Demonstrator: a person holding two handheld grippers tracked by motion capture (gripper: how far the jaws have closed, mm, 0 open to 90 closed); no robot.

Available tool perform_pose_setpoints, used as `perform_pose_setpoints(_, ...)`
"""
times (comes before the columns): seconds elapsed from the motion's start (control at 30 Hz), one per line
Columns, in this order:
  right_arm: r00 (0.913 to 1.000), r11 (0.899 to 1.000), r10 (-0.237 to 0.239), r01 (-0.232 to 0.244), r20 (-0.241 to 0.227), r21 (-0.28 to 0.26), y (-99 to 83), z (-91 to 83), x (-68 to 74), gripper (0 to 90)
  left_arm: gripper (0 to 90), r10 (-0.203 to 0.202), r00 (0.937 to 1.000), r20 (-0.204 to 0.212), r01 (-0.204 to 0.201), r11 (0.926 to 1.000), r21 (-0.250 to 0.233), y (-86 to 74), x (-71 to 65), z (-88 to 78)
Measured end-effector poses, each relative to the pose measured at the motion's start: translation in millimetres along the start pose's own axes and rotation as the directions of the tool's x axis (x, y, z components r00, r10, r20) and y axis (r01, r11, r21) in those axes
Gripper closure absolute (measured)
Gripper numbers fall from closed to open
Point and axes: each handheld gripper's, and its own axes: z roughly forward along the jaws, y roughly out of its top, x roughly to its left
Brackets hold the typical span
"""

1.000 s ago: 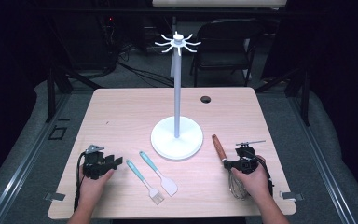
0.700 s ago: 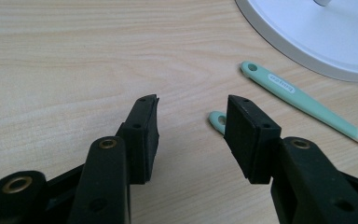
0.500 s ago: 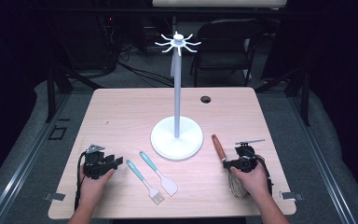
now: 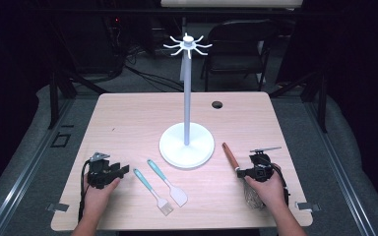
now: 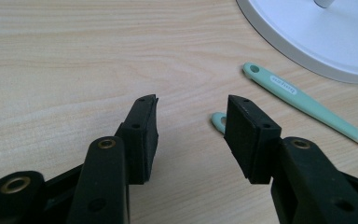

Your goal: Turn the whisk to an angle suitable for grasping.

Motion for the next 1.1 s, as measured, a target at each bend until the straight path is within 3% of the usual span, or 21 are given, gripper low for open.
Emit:
perform_pose_setpoints(0.57,0.9999,0.997,-0.012,0.012,-0.01,-0.071,-1.0,-9.1,1.7,85.7,52.0,0.003,1.0,-0.005,-0.003,1.0,-0.004,0.2,-0.3,-0.8)
perform_pose_setpoints(0.73,0.9994,0.993,-0.03,0.028,-0.016,-0.112,-1.2,-13.1,4.5,85.8,50.4,0.012,0.9997,-0.02,-0.013,0.9994,-0.032,0.6,-3.5,-2.6)
perform_pose_setpoints(0.93,0.9959,0.982,-0.086,0.08,-0.028,-0.171,-2.2,-20.4,14.8,85.8,51.3,0.031,0.9995,0.005,-0.031,0.9989,-0.036,1.6,-10.8,-4.5)
perform_pose_setpoints(1.0,0.9921,0.972,-0.123,0.116,-0.024,-0.205,-3.2,-22.3,21.1,85.8,51.5,0.041,0.9991,0.011,-0.04,0.998,-0.049,2.6,-14.8,-4.8)
perform_pose_setpoints(1.03,0.9869,0.96,-0.161,0.153,-0.014,-0.234,-4.4,-24.2,27.7,85.8,51.4,0.045,0.9989,0.016,-0.044,0.9975,-0.055,3.3,-17.2,-5.6)
perform_pose_setpoints(1.07,0.9869,0.96,-0.161,0.153,-0.014,-0.234,-4.4,-24.2,27.7,85.8,51.4,0.054,0.9983,0.023,-0.053,0.9971,-0.055,4.1,-19.6,-6.9)
perform_pose_setpoints(1.1,0.9819,0.951,-0.188,0.177,-0.02,-0.253,-5.8,-26.7,34.2,85.8,50.4,0.057,0.9977,0.036,-0.054,0.9957,-0.075,5.6,-25.6,-7.7)
